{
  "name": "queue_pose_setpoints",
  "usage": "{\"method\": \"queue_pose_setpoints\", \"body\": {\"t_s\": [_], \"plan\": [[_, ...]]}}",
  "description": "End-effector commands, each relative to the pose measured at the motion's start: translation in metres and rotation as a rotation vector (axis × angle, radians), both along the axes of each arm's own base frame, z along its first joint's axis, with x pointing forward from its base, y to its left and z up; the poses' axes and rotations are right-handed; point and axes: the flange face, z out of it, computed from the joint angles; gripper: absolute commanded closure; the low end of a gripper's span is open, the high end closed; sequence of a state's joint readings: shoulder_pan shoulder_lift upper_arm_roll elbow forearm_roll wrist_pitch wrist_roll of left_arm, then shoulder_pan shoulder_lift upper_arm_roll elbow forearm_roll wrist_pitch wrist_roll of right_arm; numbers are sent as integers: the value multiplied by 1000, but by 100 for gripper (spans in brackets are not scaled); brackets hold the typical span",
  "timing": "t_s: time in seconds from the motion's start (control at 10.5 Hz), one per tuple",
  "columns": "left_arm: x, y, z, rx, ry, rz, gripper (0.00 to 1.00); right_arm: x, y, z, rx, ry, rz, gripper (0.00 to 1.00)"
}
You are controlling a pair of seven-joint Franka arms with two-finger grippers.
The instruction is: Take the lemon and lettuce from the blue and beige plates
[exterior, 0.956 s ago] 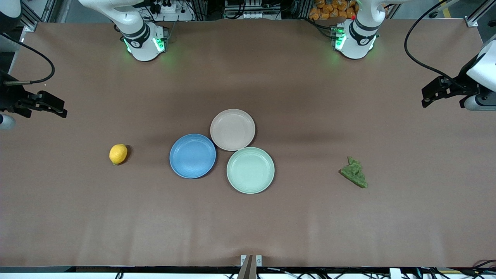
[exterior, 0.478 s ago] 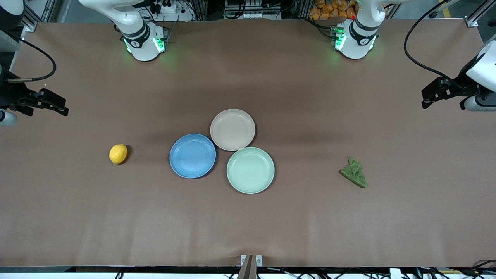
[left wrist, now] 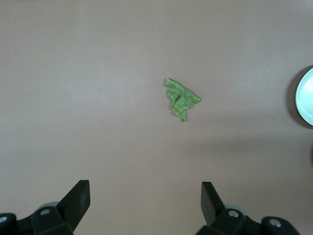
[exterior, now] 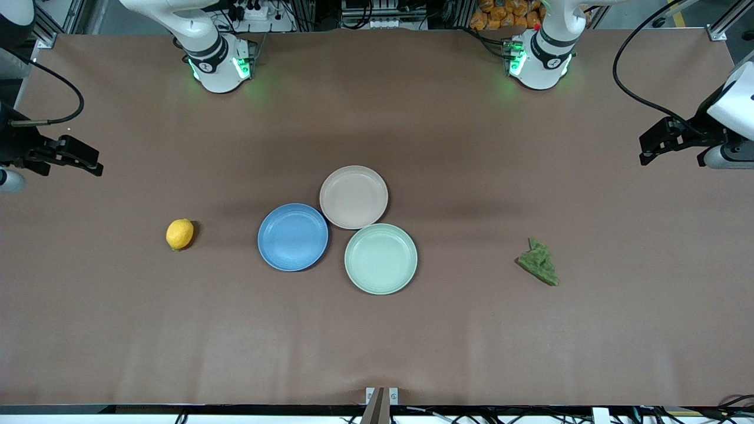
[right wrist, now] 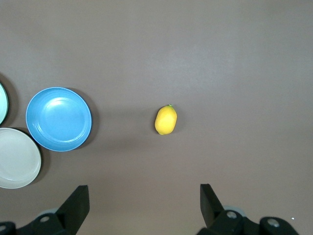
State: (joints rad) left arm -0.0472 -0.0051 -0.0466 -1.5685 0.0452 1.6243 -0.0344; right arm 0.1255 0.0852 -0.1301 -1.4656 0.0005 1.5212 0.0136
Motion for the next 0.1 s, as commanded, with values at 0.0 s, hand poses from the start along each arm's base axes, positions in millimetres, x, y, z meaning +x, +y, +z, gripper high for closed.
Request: {"method": "queue_pose_setpoints", "body": {"t_s": [0.0], "plan": [[-1,-1,2,-10,-8,-10,0,-7,1,2,-4,0,4,0]]}}
